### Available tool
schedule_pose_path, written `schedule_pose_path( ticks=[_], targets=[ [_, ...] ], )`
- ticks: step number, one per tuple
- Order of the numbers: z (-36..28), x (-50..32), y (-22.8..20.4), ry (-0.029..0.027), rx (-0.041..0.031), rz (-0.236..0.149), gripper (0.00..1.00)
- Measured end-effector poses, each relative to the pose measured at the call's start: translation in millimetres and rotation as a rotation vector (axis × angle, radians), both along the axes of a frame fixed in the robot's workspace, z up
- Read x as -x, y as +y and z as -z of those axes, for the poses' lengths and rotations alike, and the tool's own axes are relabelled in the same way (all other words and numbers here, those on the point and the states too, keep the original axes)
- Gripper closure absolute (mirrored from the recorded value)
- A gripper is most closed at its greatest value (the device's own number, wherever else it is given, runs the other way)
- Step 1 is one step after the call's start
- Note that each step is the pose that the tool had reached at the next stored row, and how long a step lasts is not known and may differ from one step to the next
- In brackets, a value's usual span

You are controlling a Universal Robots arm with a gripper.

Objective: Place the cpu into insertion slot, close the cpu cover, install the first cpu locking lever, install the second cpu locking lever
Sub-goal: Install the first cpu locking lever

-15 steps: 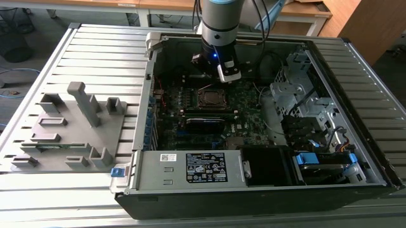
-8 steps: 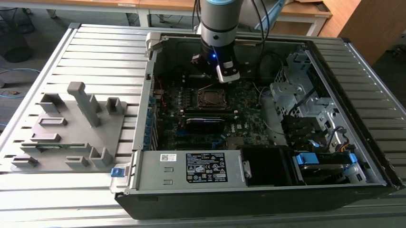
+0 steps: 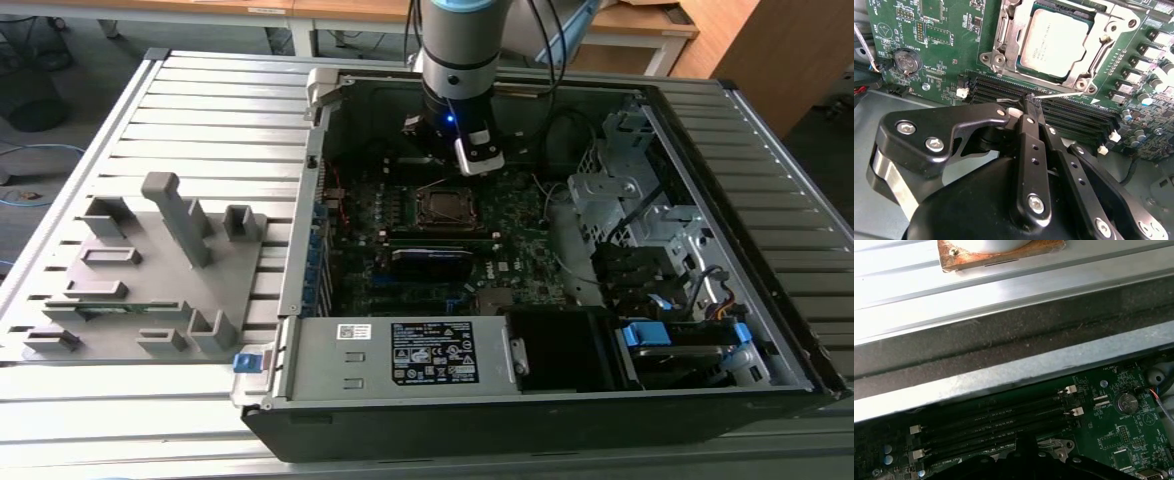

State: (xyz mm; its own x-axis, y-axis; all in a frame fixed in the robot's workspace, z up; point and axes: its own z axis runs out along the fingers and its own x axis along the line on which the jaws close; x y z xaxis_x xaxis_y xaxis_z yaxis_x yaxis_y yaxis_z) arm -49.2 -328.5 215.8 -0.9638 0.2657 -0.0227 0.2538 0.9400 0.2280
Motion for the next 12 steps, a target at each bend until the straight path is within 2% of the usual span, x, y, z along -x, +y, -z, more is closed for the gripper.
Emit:
schedule_pose_path(
  ticks=[5, 9, 12],
  targets=[
    [1.0, 0.1, 1.9, -0.0006, 0.0, 0.0, 0.89],
    [3.4, 0.1, 2.0, -0.0086, 0.0001, 0.001, 0.89],
    [4.4, 0.2, 2.3, -0.0092, 0.001, 0.013, 0.89]
  ],
)
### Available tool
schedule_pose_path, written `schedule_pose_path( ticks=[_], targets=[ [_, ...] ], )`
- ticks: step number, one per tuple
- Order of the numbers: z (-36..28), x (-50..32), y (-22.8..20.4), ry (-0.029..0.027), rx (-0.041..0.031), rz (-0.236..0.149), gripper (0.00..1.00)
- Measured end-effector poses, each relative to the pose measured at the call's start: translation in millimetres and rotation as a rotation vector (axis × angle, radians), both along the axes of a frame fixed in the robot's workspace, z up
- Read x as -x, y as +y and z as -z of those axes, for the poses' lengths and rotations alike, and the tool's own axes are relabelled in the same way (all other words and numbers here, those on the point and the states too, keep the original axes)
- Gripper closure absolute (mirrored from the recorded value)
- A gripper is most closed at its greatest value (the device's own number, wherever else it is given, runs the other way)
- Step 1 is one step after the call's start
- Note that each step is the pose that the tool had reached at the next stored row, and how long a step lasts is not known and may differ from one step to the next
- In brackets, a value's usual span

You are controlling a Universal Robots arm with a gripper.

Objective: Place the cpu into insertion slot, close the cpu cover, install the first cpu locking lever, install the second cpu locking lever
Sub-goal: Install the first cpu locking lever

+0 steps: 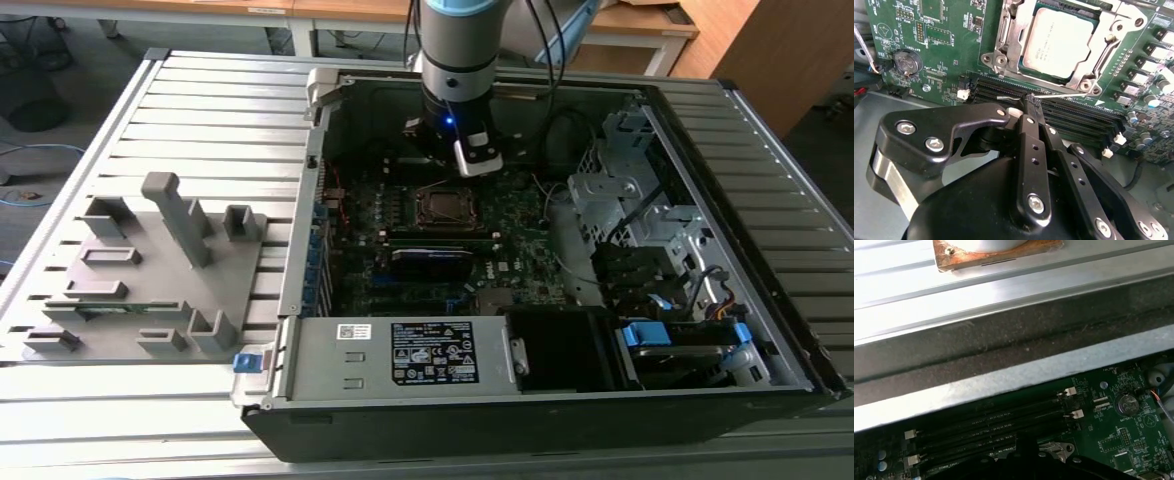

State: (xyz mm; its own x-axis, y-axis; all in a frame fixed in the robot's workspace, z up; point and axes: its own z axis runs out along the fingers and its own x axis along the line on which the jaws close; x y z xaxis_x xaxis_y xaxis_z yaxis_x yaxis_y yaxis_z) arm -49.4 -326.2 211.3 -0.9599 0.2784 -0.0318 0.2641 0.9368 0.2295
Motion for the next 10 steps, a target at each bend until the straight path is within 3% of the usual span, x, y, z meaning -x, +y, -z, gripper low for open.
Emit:
schedule_pose_path(
  ticks=[5, 10],
  targets=[
    [1.3, 0.0, 1.3, -0.0001, 0.0002, 0.05, 0.89],
    [1.9, 0.3, 3.2, -0.0011, 0.0, 0.055, 0.89]
  ],
)
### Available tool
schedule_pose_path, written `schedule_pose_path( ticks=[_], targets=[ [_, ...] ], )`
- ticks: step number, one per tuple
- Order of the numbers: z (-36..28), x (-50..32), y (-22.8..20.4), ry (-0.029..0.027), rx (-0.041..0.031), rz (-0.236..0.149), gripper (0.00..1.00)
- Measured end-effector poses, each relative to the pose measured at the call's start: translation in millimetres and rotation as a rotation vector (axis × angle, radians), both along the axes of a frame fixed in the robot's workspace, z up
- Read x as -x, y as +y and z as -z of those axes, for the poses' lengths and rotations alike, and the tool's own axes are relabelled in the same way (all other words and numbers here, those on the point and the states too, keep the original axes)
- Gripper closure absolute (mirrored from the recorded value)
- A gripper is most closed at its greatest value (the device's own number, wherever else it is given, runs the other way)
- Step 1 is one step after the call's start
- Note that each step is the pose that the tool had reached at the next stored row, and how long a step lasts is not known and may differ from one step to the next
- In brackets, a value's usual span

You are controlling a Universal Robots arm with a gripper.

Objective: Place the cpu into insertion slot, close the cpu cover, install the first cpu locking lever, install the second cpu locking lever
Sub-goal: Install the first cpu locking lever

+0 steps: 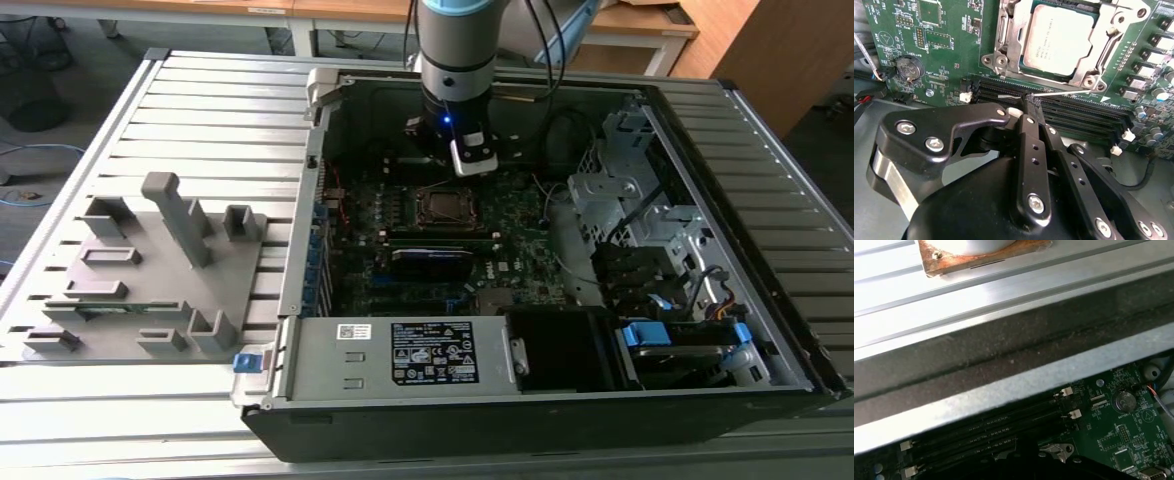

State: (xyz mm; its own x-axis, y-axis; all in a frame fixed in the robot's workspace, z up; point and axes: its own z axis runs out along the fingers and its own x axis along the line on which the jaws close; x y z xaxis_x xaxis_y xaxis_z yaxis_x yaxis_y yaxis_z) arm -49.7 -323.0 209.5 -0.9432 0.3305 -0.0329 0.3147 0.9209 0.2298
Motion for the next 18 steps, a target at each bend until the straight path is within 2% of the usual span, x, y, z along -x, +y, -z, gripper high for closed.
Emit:
schedule_pose_path(
  ticks=[5, 13, 18],
  targets=[
    [1.4, 0.0, 0.0, -0.0027, 0.0008, 0.0, 0.89],
    [3.0, 0.0, 0.1, -0.0035, 0.0008, 0.0, 0.89],
    [5.3, -0.3, 0.1, -0.0033, 0.0048, 0.0, 0.89]
  ],
)
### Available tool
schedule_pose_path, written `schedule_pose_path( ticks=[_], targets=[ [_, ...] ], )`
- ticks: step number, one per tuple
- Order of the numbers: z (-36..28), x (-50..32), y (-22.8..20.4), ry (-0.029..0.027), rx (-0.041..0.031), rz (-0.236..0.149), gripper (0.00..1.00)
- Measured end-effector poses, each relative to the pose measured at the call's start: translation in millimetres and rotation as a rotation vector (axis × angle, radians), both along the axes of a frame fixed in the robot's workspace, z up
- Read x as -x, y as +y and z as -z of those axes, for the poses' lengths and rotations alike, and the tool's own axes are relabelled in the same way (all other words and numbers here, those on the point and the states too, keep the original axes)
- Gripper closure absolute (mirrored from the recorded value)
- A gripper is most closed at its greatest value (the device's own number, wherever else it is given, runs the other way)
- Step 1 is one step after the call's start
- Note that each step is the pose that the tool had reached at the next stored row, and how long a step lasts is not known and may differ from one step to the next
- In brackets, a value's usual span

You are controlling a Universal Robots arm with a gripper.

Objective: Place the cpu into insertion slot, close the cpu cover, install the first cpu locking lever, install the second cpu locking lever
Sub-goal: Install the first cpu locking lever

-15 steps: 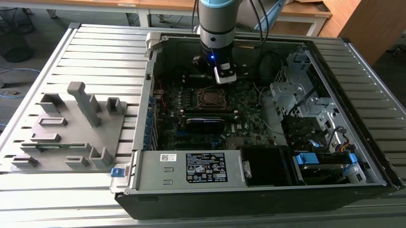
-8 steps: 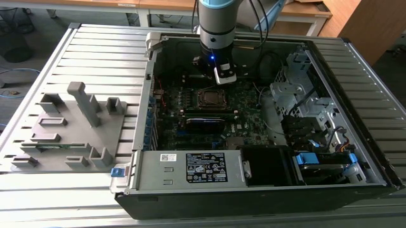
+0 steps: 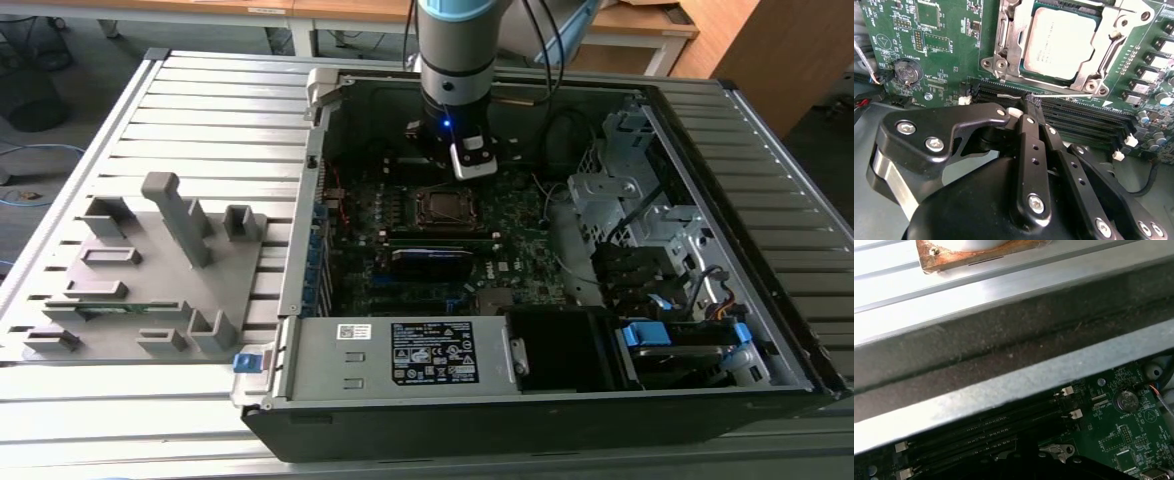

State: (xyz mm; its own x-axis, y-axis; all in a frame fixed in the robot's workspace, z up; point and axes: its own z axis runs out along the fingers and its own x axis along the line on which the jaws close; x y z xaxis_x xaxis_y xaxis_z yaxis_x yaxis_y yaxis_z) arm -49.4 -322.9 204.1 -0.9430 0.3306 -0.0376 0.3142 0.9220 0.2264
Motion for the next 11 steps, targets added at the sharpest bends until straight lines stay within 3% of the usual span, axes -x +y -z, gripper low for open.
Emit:
schedule_pose_path(
  ticks=[3, 7, 11],
  targets=[
    [1.8, -0.8, 0.1, 0.0002, 0.0058, 0.0, 0.89],
    [2.7, -1.5, 1.6, 0.0, 0.0069, 0.0, 0.89],
    [3.6, -4.5, 2.2, 0.0, 0.016, 0.001, 0.89]
  ],
)
